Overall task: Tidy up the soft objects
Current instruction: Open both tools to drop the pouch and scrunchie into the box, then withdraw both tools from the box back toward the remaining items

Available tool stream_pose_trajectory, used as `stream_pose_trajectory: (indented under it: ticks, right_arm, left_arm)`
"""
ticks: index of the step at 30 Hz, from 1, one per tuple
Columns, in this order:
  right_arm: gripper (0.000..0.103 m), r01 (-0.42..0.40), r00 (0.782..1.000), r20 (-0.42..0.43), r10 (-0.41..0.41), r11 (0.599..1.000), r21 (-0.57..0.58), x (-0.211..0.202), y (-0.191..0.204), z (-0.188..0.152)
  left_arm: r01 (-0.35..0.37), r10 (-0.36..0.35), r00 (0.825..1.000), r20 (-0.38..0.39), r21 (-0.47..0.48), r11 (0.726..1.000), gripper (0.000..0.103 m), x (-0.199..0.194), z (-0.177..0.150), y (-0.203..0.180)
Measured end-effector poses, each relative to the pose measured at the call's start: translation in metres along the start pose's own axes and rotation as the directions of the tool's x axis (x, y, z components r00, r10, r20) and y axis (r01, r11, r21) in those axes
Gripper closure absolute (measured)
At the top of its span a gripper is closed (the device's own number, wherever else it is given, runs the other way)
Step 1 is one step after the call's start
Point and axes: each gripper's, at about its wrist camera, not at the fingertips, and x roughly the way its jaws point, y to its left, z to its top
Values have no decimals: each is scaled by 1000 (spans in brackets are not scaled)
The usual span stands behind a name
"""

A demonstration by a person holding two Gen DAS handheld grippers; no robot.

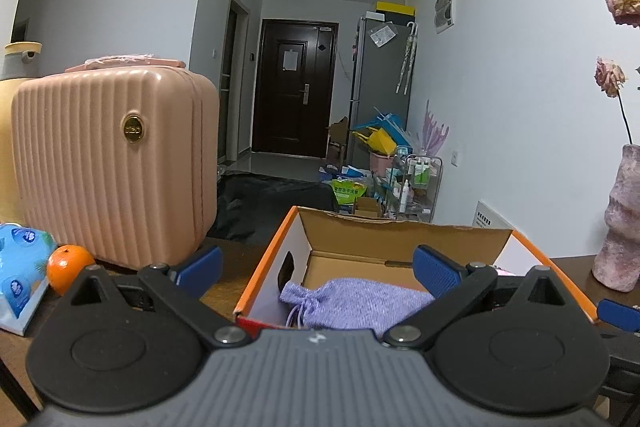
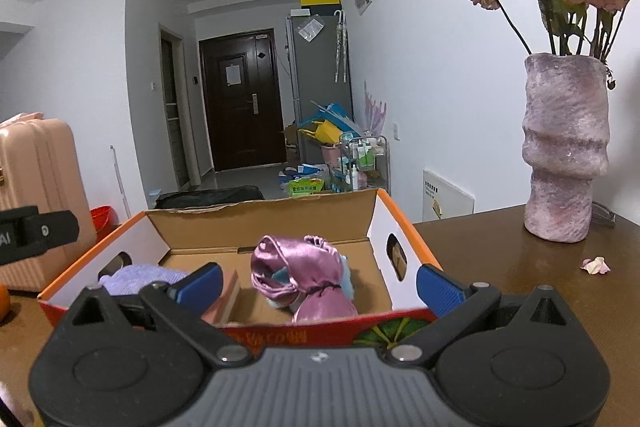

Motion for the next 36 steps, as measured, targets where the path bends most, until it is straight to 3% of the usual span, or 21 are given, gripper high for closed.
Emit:
stream_pose_trajectory:
  ticks: [36]
  right_arm:
    - [0, -57, 998, 22, 59, 994, -91, -113, 4, -45]
  left_arm:
    - [21, -20, 999, -33, 39, 999, 0, -100, -35, 41]
